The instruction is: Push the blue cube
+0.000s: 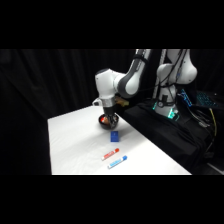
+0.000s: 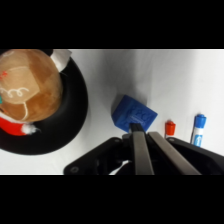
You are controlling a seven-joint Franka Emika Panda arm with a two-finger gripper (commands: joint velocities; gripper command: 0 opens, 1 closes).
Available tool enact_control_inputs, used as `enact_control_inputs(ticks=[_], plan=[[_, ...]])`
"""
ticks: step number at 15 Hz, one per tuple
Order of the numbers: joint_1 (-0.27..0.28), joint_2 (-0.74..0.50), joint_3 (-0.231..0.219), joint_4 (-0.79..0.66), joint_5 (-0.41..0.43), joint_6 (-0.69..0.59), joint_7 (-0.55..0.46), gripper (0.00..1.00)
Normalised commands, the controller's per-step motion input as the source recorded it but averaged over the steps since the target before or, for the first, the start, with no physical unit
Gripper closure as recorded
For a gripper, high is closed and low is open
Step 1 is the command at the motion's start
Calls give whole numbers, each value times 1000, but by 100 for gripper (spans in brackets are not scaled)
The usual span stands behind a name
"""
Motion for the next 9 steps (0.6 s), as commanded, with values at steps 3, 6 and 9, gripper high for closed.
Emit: enact_control_inputs(ticks=[3, 6, 9], plan=[[72, -308, -70, 205, -109, -619, 106, 50], [100, -268, -66, 210, -120, -476, 135, 26], [111, -232, -63, 200, -160, -384, 165, 1]])
